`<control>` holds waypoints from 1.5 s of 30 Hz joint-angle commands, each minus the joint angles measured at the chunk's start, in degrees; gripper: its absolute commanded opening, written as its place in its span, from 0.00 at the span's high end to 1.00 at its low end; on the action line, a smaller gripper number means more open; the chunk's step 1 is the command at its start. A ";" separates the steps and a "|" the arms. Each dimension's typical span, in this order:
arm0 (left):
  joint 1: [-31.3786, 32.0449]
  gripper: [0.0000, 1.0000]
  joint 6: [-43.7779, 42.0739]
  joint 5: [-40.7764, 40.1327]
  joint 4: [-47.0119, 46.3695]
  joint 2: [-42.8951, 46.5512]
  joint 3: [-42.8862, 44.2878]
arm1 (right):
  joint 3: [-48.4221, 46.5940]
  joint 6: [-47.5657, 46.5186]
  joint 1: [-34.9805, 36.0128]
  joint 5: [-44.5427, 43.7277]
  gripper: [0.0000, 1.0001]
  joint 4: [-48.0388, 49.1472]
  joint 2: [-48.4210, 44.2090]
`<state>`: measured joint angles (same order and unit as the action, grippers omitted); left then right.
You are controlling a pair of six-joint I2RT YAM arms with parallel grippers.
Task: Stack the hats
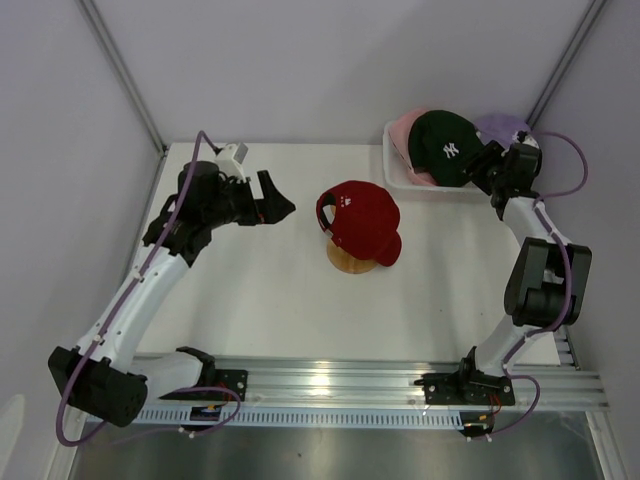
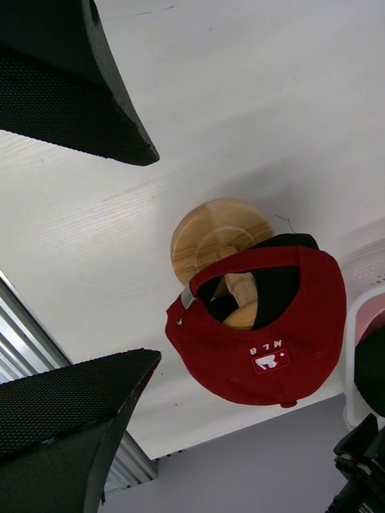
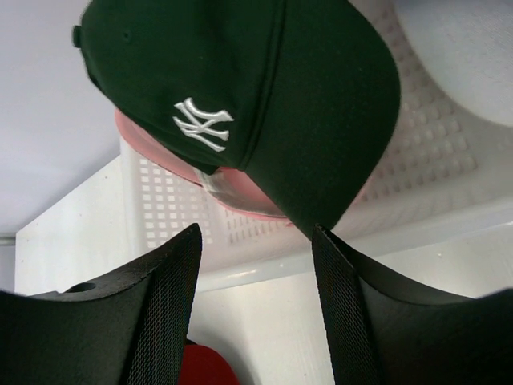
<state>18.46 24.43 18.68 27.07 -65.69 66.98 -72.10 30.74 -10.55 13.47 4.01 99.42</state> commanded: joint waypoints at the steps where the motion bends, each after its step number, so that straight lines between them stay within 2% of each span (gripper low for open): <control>1: -0.53 0.01 -0.17 1.45 -1.76 -0.31 2.80 | -1.64 -1.48 -0.44 -2.49 0.40 -1.11 0.86; 9: -0.53 0.01 -1.22 -0.04 -0.53 -1.19 4.21 | -2.88 -1.56 0.35 -6.17 0.40 -3.83 4.65; 12: -0.53 0.00 -1.48 0.04 -0.26 -2.33 5.00 | -1.82 -1.21 0.53 -7.41 0.39 -1.91 4.64; 17: -0.53 0.00 -1.84 0.22 0.35 -4.09 6.58 | -4.10 0.63 0.53 -4.43 0.40 2.30 8.59; 21: -0.53 0.00 -2.45 -1.01 1.05 -4.71 7.64 | -7.62 2.21 0.70 -2.49 0.46 3.89 12.99; 23: -0.53 0.00 -2.71 -1.80 1.40 -5.06 8.08 | -7.36 3.97 0.79 -1.35 0.53 6.95 14.22; 24: -0.53 0.01 -2.89 -1.98 1.67 -5.23 8.51 | -6.84 4.67 0.79 -1.08 0.61 8.19 14.31; 27: -0.53 0.01 -3.15 -2.07 2.37 -5.85 9.30 | -1.84 8.62 0.53 -0.38 0.84 16.18 12.48; 28: -0.62 0.01 -3.16 -2.07 2.46 -6.03 9.74 | 0.01 9.94 0.35 0.67 1.00 18.99 11.51; 29: -0.53 0.01 -3.24 -2.07 2.72 -6.38 10.18 | 1.94 12.65 0.18 1.02 1.00 24.15 8.98; 32: -0.53 0.00 -3.33 -1.72 2.99 -6.38 10.45 | 7.40 18.27 -0.96 2.60 1.00 31.03 4.05; 34: -0.53 0.00 -3.42 -1.54 2.81 -6.12 10.54 | 8.20 22.32 -2.54 7.77 1.00 34.46 2.89; 40: -0.62 0.01 -2.89 -0.13 2.37 -4.98 10.10 | 1.89 42.01 -5.01 23.08 1.00 54.13 4.12; 45: -0.53 0.00 -1.58 0.48 0.36 -2.87 8.96 | -2.87 54.66 -4.05 28.26 1.00 58.74 3.42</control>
<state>18.44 22.09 17.39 29.91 -71.31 75.13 -70.78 73.89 -15.73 34.74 50.37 105.82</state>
